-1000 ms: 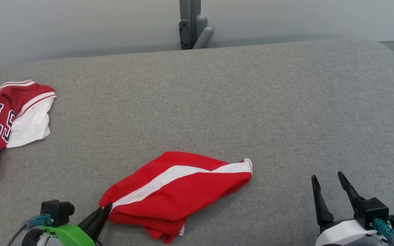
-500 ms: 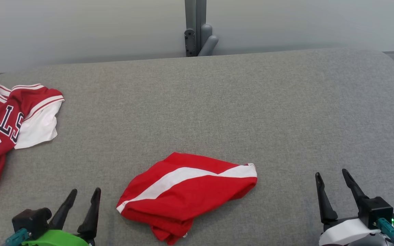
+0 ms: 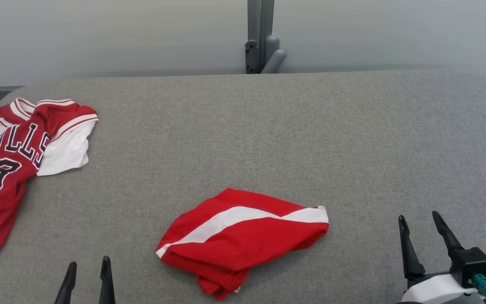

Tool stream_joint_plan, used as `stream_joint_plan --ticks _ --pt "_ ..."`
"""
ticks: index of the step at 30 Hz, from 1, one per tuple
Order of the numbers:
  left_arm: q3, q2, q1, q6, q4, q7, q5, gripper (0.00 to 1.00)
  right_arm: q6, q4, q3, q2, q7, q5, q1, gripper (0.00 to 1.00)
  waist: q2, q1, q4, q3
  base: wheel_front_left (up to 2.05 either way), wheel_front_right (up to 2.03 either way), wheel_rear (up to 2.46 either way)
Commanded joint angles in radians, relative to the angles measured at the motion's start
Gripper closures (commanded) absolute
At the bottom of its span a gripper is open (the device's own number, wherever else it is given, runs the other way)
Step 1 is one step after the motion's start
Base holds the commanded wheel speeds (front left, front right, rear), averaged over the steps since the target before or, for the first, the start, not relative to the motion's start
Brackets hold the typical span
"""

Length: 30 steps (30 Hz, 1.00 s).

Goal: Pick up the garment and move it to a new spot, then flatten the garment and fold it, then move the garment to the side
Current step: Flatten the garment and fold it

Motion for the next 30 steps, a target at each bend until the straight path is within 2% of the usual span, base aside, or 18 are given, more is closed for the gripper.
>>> stream_joint_plan --ticks 1,5,10,26,30 --pt "0.037 -0.027 0.031 -0.032 0.008 0.0 0.032 0.0 -0.001 -0.002 -0.005 -0.003 -0.001 -0.012 0.022 0.0 0.0 0.0 0.009 -0.009 0.0 0.0 0.0" --pt "0.104 -0.065 0.053 -0.08 0.024 0.0 0.088 0.0 -0.001 0.003 -0.011 -0.003 -0.001 -0.022 0.023 0.0 0.0 0.0 0.015 -0.021 0.0 0.0 0.0" --pt "0.137 -0.084 0.063 -0.1 0.03 0.0 0.133 0.0 -0.001 0.009 -0.011 -0.003 -0.001 -0.03 0.034 0.0 0.0 0.0 0.024 -0.033 0.0 0.0 0.0" --pt "0.064 -0.034 0.052 -0.1 0.017 0.0 0.113 0.0 -0.001 0.026 0.022 -0.003 -0.001 -0.009 0.023 0.0 0.0 0.0 0.017 -0.041 0.0 0.0 0.0" --pt "0.05 -0.041 0.049 -0.1 0.063 0.0 0.07 0.0 -0.001 0.05 0.033 -0.003 -0.001 0.047 -0.004 0.0 0.0 0.0 0.015 -0.033 0.0 0.0 0.0"
